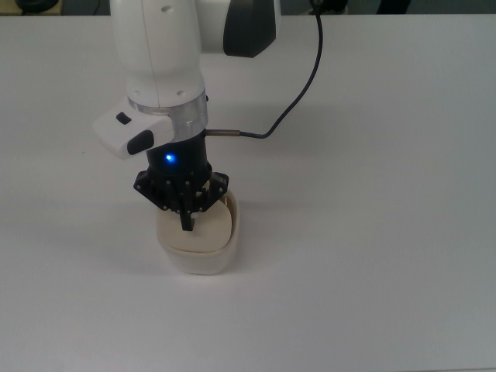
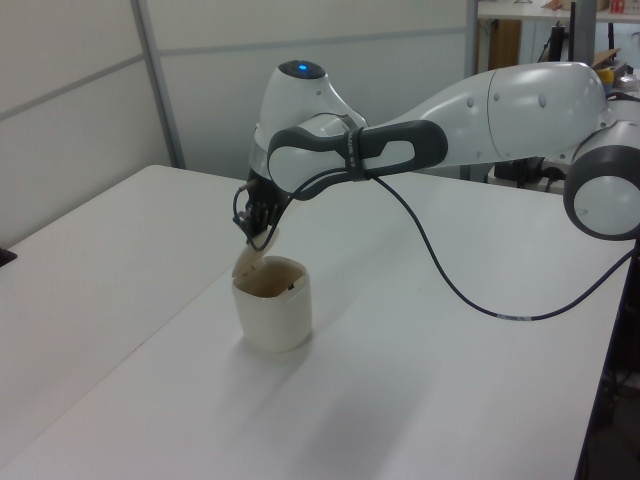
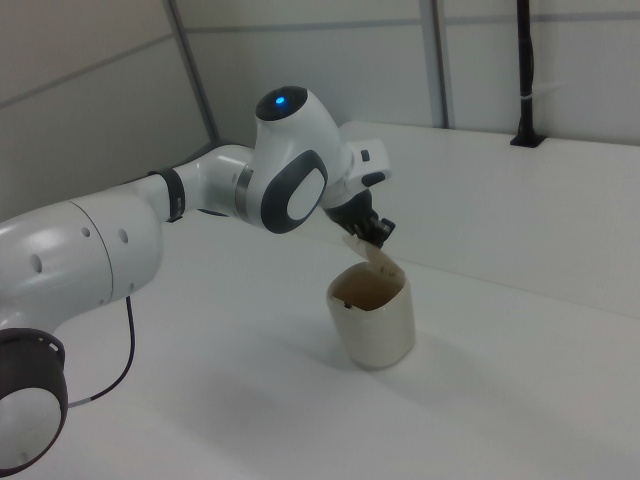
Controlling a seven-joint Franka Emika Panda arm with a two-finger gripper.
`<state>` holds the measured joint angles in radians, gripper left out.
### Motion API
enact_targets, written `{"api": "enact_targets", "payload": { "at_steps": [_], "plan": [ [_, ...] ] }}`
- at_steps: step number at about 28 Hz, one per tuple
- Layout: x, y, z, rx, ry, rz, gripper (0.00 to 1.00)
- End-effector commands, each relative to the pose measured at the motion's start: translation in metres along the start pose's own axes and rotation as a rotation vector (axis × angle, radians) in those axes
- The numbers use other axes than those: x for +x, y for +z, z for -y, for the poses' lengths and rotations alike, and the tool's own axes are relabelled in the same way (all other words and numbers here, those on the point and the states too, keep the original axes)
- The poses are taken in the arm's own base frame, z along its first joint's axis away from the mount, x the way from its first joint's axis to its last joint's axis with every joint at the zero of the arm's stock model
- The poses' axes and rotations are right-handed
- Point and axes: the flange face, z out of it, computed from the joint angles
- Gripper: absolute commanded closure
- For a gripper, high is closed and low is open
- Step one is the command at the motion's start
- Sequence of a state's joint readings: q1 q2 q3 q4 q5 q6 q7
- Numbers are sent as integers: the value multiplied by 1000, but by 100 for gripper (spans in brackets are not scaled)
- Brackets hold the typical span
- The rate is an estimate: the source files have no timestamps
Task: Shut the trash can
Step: 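Push the open lid down with the gripper until it shuts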
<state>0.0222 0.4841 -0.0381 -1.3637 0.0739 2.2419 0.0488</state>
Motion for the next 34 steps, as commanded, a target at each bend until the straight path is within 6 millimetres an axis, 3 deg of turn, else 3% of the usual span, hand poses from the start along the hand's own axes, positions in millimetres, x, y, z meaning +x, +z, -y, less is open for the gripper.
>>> {"api": "enact_targets", "payload": {
  "at_steps": [1,10,19,24,25,29,34],
  "plan": [
    [-22,9,3,-17,-15,127,100],
    [-49,45,9,-54,-67,250,100],
    [-55,56,11,-64,-77,269,100],
    [-48,43,2,-57,-66,247,100],
    [-39,28,2,-50,-71,217,100],
    [-34,8,3,-50,-73,204,100],
    [-33,-21,2,-49,-95,203,76]
  ]
}}
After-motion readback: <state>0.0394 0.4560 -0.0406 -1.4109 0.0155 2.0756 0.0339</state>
